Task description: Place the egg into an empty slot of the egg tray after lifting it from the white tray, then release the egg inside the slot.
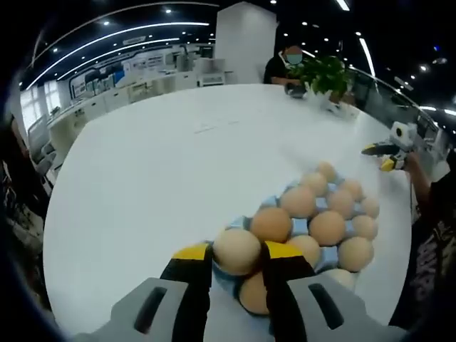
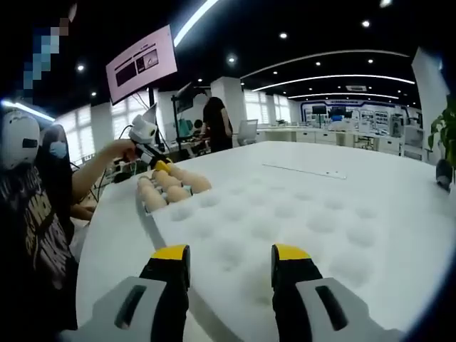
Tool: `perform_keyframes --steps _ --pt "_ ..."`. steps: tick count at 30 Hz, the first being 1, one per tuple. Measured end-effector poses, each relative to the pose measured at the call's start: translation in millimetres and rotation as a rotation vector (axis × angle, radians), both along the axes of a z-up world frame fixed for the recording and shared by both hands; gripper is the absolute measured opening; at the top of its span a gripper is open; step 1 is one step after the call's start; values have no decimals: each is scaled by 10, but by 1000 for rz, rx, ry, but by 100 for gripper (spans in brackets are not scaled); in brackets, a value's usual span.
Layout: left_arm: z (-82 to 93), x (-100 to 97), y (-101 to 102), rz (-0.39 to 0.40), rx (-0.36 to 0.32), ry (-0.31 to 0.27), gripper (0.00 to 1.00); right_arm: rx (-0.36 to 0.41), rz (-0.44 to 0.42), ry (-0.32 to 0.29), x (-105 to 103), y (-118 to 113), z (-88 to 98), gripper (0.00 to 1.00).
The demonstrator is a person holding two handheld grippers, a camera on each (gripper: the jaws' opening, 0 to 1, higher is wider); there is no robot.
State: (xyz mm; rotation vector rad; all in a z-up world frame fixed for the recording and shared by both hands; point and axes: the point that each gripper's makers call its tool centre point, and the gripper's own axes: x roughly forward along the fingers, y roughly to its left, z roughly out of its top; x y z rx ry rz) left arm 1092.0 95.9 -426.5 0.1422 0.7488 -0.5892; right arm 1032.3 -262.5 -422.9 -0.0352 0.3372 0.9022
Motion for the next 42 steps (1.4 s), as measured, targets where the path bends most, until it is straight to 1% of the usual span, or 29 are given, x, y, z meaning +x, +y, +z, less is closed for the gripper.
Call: perform_keyframes --steps 2,3,7,14,17,18,20,22,23,24,26,28,30,34,36,39,42 --pt "-25 22 -13 -2 3 13 28 0 -2 0 -4 -14 1 47" --pt "-18 24 -23 -16 4 6 28 2 -2 0 -8 -19 1 47" --pt "-18 32 -16 -22 10 3 28 4 -8 -1 -26 -48 0 47" --pt "-13 23 11 -12 5 -4 27 1 -14 -1 -25 -78 3 48" --pt "-6 4 26 -6 -1 -17 26 -1 -19 -4 -26 -105 10 48" --pt "12 -5 24 -9 -4 -36 26 -2 -23 -7 -27 -121 19 48" --pt "33 -34 20 -5 -21 -54 27 -1 -26 -10 -32 -140 35 48" --pt "71 -56 14 -15 -22 -94 27 -6 -28 -15 -34 -156 44 48" --pt "87 -74 11 -11 -27 -101 27 -8 -29 -17 -36 -159 48 48" --pt "139 -96 -21 -15 -52 -126 28 -7 -30 -19 -39 -164 57 49" --pt "226 -137 -66 -33 -76 -167 29 -8 -28 -22 -44 -170 68 49" --pt "313 -168 -62 -26 -74 -217 33 -11 -27 -26 -48 -172 76 50" --pt "367 -211 -38 -11 -60 -243 36 -10 -26 -30 -55 -169 88 50" --pt "469 -333 -94 -21 -77 -274 43 -27 -23 -43 -68 -170 100 51" --pt "509 -417 -118 -27 -73 -291 46 -32 -21 -50 -80 -173 117 53" --pt "519 -503 -127 -25 -60 -301 55 -38 -21 -61 -102 -186 152 54" --pt "517 -602 -143 -33 -54 -312 59 -49 -20 -69 -125 -208 169 56"
